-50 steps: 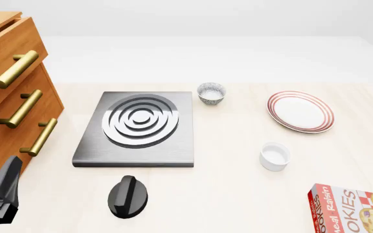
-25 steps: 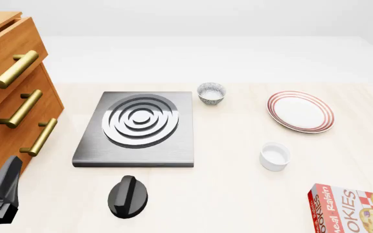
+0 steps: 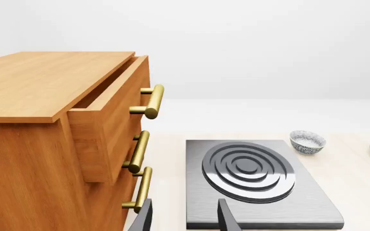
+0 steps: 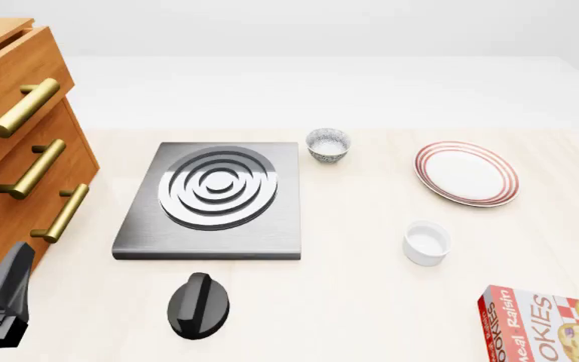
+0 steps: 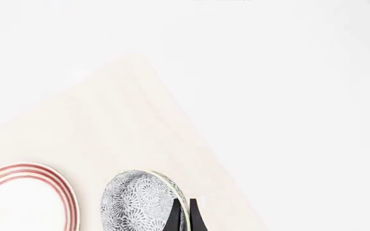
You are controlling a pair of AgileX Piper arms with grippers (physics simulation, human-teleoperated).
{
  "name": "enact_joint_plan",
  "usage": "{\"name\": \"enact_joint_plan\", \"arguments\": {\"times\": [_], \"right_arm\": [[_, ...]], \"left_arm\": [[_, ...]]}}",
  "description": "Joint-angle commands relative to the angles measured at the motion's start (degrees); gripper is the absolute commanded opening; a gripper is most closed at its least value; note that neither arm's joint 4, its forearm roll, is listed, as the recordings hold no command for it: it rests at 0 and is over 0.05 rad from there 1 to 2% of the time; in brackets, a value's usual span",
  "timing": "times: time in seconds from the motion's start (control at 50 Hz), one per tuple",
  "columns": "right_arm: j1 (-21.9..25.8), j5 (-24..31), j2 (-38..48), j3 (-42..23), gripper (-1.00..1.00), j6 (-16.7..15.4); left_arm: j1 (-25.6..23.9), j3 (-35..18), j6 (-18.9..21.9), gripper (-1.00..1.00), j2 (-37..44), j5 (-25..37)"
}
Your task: Pick the akita bowl next to the cookies box and place it on the plate.
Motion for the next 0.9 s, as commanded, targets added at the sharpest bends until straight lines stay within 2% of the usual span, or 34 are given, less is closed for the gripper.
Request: {"name": "enact_joint_plan", "arguments": {"times": [0.02,0.3,0.34,0.46,0.5,0.74,0.9], "right_arm": [[2.5,3.2,1.8,-5.0,-1.00,3.2],[4.6,5.4,5.9,-9.6,-1.00,5.8],[5.8,5.8,6.6,-9.8,-1.00,7.5],[5.8,5.2,7.6,-9.9,-1.00,7.2],[7.4,5.3,8.2,-10.0,-1.00,9.1],[8.7,5.4,11.4,-12.4,-1.00,10.1],[11.0,5.3,13.4,-13.7,-1.00,13.4]], "left_arm": [[0.0,0.0,0.0,1.00,0.0,0.0],[0.0,0.0,0.0,1.00,0.0,0.0],[0.0,0.0,0.0,1.00,0.0,0.0],[0.0,0.0,0.0,1.00,0.0,0.0],[0.0,0.0,0.0,1.00,0.0,0.0],[0.0,0.0,0.0,1.00,0.0,0.0],[0.0,0.0,0.0,1.00,0.0,0.0]]}}
